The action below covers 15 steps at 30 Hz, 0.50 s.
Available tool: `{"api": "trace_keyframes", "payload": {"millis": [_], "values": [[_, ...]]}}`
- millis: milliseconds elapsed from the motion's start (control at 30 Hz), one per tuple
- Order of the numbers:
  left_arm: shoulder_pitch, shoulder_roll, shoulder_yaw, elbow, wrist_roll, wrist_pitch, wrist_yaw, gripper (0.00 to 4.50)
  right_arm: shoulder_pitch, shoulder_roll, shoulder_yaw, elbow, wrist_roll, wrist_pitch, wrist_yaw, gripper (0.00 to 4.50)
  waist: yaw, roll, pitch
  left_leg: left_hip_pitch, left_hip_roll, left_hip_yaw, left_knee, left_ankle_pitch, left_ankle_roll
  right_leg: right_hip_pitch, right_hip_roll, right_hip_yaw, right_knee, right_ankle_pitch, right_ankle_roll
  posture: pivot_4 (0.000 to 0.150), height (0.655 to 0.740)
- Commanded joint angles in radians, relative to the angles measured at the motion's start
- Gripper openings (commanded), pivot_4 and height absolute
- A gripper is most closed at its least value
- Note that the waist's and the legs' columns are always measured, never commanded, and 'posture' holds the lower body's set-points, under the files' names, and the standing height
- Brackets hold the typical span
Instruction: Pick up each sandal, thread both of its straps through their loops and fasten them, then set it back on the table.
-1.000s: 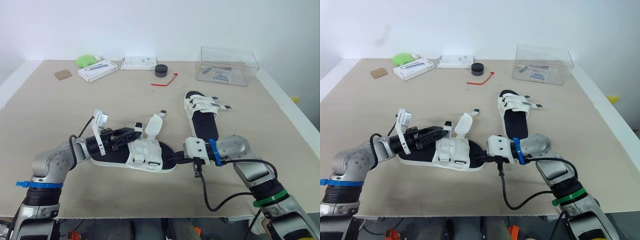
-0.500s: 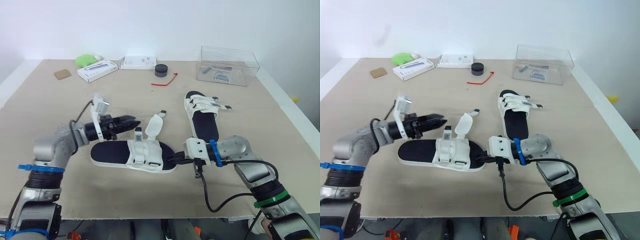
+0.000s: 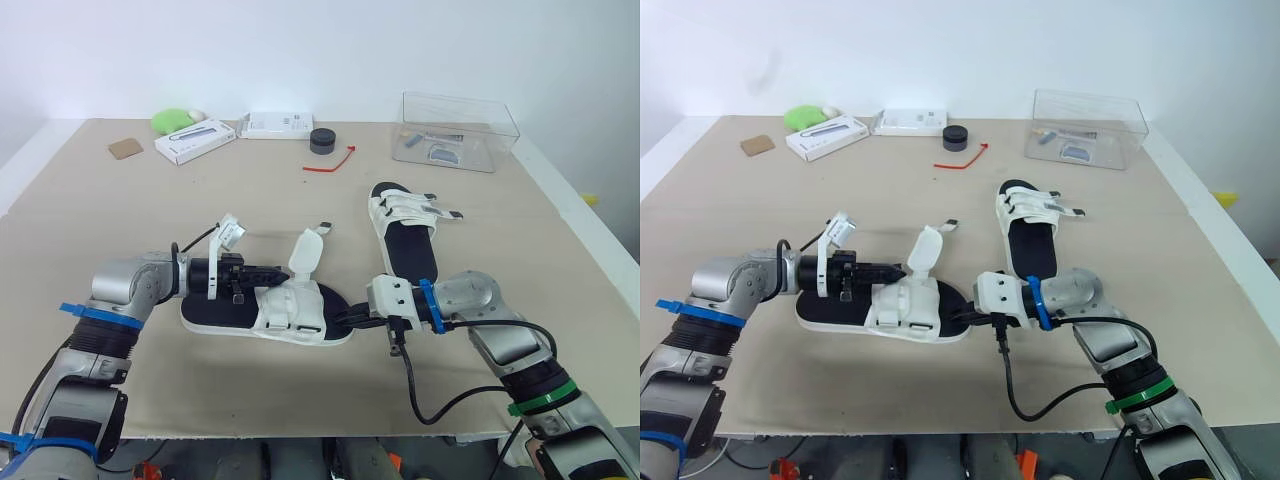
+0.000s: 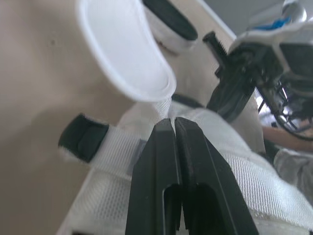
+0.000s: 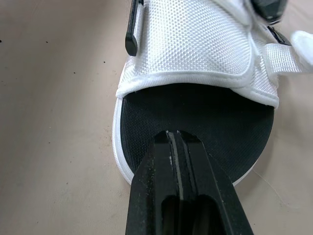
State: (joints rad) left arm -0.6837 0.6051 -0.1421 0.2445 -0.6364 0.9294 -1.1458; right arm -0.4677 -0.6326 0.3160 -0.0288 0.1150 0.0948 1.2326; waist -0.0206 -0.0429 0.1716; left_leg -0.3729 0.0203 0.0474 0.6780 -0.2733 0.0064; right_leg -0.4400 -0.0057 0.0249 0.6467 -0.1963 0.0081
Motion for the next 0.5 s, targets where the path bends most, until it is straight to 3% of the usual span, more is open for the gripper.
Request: {"api": "trace_keyframes", "payload": {"millis": [33,500], "values": [[-0.012,0.007,-0.022,0.014,0.033,0.008,-0.025,0.12,0.01,-0.008,0.001,-0.003,-0.015,0.012,-0.011,0.0,0.0,0.0,0.0,0.0,0.0,0.0,0.0,0.0,0.0,0.0,0.0,0.0,0.0,0.0,0.0,0.15,0.74],[-0.134,-0.035,0.065,0.249,0.178,-0.249,0.038,0.12,-0.01,-0.002,0.005,0.019,-0.015,0.007,-0.008,0.0,0.0,-0.001,0.0,0.0,0.0,0.0,0.0,0.0,0.0,0.0,0.0,0.0,0.0,0.001,0.0,0.15,0.74]]}}
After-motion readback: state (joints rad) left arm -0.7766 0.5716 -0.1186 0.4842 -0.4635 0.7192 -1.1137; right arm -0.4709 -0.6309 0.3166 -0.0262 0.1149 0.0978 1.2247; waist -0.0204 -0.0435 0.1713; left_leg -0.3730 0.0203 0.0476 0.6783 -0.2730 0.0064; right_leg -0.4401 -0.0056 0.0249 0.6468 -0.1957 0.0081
